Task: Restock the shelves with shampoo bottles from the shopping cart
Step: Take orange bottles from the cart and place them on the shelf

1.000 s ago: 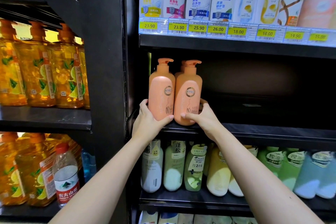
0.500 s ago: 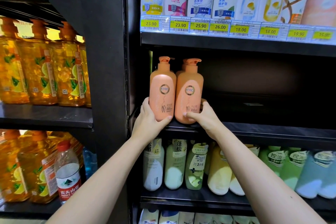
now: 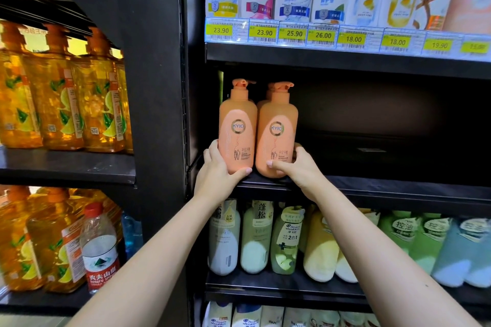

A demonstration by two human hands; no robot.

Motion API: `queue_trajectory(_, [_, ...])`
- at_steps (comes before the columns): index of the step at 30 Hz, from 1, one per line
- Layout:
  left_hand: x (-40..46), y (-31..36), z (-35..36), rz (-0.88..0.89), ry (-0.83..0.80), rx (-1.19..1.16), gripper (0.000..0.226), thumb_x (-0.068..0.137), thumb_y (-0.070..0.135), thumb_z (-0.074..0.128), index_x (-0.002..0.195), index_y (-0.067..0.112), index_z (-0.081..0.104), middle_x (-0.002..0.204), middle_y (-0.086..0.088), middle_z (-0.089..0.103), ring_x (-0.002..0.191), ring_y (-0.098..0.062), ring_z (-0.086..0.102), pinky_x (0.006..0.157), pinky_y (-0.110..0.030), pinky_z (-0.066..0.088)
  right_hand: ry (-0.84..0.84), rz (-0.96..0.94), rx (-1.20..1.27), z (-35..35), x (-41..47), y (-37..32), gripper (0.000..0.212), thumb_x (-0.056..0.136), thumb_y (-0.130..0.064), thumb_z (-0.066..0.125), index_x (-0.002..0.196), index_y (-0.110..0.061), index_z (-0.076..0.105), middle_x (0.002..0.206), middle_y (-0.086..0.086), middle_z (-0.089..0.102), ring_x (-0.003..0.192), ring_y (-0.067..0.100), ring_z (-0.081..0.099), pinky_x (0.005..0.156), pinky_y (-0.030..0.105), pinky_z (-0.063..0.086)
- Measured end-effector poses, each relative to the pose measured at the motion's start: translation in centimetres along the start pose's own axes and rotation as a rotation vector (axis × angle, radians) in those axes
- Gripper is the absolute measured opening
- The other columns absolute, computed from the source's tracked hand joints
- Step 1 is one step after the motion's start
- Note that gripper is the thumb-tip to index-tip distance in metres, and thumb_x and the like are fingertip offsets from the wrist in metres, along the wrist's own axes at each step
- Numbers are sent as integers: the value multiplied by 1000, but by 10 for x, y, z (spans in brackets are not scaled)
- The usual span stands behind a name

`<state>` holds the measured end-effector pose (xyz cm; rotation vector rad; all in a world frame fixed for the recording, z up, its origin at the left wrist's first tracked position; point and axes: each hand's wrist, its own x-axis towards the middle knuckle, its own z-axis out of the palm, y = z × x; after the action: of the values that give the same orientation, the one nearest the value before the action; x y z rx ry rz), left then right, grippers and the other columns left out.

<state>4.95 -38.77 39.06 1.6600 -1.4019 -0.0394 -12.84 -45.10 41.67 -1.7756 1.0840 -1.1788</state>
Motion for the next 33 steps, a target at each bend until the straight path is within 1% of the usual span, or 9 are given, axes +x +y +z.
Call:
queue_trajectory(9, [1, 2, 2, -25, 16, 34, 102, 72, 53, 73, 146, 15, 14, 143, -8, 31, 117, -30, 51, 79, -31, 37, -22, -1, -38, -1, -1, 1, 62, 76, -21, 77, 129, -15, 44, 117, -1, 56, 103, 13, 54, 73, 19, 46])
queue_trajectory(15, [-23, 8, -3, -36, 16, 131, 82, 88, 44, 57, 149, 12, 14, 149, -7, 33, 133, -26, 39, 98, -41, 41, 110, -69, -79, 1, -21, -8, 88, 78, -23, 76, 148, -12, 23, 149, 8, 38, 135, 21, 39, 110, 36, 35])
queue_trajectory(18, [-79, 5, -12, 29, -5, 149, 75, 95, 40, 48, 151, 10, 8, 158, -5, 17, 146, -20, 11, 114, -34, 23, 279, -308, -193, 10, -69, 6, 66, 90, -18, 61, 147, -12, 29, 151, 6, 35, 138, 16, 33, 114, 30, 28])
queue_trajectory(20, [-135, -13, -22, 101, -14, 183, 74, 95, 39, 49, 152, 12, 10, 159, -2, 13, 147, -16, 6, 116, -30, 15, 274, -486, -278, 22, -115, 35, 49, 92, -11, 52, 140, -8, 41, 146, 8, 43, 136, 18, 38, 113, 28, 28])
queue_trajectory(24, [-284, -94, -38, -82, -188, 290, 70, 93, 40, 49, 150, 14, 18, 158, 0, 14, 145, -14, 14, 115, -24, 12, -118, -485, -407, 64, -222, 115, 44, 90, -23, 43, 132, -9, 51, 142, 8, 47, 133, 19, 40, 113, 45, 31])
queue_trajectory(26, [-363, -139, -49, -254, -321, 349, 71, 88, 46, 44, 146, 8, 28, 153, -8, 27, 141, -21, 28, 114, -27, 23, -320, -364, -429, 87, -278, 153, 47, 87, -26, 43, 131, -10, 53, 140, 7, 49, 131, 21, 43, 112, 46, 30])
queue_trajectory(28, [-429, -177, -65, -390, -421, 386, 70, 81, 47, 43, 136, 3, 41, 140, -15, 45, 128, -29, 47, 103, -32, 42, -507, -198, -448, 107, -332, 181, 50, 85, -26, 44, 133, -13, 50, 141, 3, 48, 133, 22, 42, 113, 39, 29])
queue_trajectory(30, [-472, -200, -84, -583, -518, 364, 66, 84, 44, 49, 136, 6, 40, 138, -13, 45, 126, -29, 47, 101, -31, 40, -661, -56, -459, 125, -377, 202, 51, 85, -29, 45, 135, -20, 46, 140, -3, 46, 131, 18, 42, 108, 29, 30])
queue_trajectory(33, [-509, -235, -102, -657, -605, 378, 56, 91, 34, 53, 139, 11, 36, 140, -7, 42, 128, -23, 43, 103, -26, 32, -803, 87, -515, 153, -426, 224, 47, 90, -24, 49, 137, -22, 42, 139, -5, 45, 127, 16, 45, 101, 23, 31])
